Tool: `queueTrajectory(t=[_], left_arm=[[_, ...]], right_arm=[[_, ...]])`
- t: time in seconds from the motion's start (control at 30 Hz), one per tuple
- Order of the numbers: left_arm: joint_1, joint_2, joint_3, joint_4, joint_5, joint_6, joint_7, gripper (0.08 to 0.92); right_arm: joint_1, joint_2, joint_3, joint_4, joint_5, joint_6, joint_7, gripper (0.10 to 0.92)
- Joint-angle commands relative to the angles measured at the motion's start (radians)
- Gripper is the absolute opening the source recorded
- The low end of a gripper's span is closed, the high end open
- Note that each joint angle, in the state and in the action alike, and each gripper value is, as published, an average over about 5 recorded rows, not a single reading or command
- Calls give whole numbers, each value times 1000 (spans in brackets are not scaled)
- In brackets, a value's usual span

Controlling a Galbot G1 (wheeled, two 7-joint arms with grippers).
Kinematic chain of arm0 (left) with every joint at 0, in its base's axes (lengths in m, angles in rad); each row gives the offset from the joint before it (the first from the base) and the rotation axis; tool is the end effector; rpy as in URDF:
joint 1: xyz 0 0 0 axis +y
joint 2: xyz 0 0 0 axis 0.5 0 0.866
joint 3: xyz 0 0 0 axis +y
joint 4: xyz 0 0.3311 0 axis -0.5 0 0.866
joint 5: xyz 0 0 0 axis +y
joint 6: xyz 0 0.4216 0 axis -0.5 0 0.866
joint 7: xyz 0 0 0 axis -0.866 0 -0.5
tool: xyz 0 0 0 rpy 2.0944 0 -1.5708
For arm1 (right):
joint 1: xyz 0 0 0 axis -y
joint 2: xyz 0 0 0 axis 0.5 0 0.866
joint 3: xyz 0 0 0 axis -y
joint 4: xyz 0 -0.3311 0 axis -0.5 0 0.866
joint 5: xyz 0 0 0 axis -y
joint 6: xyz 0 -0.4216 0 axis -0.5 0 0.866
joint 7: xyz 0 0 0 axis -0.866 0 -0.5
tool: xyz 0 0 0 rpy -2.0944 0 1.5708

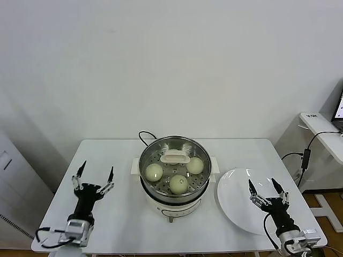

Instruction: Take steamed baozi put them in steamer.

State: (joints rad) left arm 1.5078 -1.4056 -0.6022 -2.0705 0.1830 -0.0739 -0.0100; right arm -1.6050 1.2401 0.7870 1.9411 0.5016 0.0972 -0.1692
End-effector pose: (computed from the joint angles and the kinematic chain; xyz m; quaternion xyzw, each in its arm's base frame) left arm 0.2760 0.0499 -0.2738 0.0031 0.9816 0.1813 0.0601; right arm 0.2502 -0.1548 -0.3159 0.0235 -0.9988 -0.0423 0.0052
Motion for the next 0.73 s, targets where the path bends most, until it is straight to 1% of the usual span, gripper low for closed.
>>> queueTrajectory(t=[0.03, 0.53, 0.73], left_arm=[[99, -84, -114, 25, -76, -213, 27, 823], [142, -78, -119, 32, -112, -221, 59, 823], [156, -79, -116, 33, -137, -221, 92, 823]], right_arm=[[-25, 33, -7, 14, -51, 22, -18, 823], [-91, 75, 13, 39, -62, 51, -48, 823], [-105, 77, 13, 43, -61, 58, -51, 823]])
